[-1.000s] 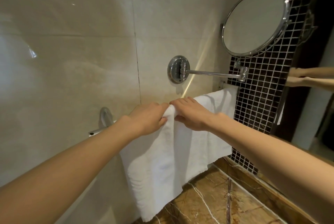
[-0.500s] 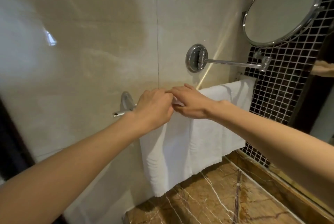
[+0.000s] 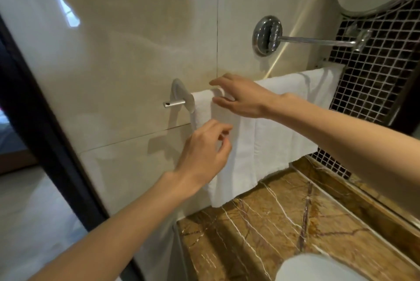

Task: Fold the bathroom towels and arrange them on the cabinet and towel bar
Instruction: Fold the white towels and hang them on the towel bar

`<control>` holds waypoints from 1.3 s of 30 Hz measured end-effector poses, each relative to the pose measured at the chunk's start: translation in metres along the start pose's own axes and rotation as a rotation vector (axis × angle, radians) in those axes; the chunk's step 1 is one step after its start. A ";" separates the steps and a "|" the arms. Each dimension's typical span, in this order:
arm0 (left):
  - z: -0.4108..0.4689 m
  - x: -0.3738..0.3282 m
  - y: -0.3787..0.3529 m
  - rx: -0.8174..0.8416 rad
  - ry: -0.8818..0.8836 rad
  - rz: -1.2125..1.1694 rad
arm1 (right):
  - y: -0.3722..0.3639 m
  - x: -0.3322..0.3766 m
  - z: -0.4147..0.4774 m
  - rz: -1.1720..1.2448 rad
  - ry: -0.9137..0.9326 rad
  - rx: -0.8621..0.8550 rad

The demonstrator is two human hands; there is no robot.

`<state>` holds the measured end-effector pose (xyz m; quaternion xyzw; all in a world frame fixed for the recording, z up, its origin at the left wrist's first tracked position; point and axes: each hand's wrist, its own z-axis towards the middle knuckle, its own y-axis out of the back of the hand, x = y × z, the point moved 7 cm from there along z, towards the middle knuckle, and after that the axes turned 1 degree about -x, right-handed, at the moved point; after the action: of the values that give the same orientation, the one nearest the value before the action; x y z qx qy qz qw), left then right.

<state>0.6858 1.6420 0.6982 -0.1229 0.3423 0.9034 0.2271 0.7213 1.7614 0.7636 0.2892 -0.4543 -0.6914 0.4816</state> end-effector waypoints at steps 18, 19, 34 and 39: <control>-0.159 0.177 -0.149 0.475 0.827 -0.229 | -0.008 0.009 0.013 -0.077 0.010 -0.030; -0.163 0.180 -0.157 0.494 0.823 -0.227 | -0.008 0.009 0.013 -0.078 0.013 -0.032; -0.195 0.180 -0.168 0.089 0.887 -0.379 | -0.008 0.005 0.014 -0.067 0.033 -0.068; -0.192 0.179 -0.163 -0.103 0.857 -0.490 | -0.009 0.004 0.013 -0.060 0.032 -0.097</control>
<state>0.6241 1.6784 0.3979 -0.5713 0.3209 0.7073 0.2651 0.7055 1.7632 0.7614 0.2897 -0.4036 -0.7221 0.4814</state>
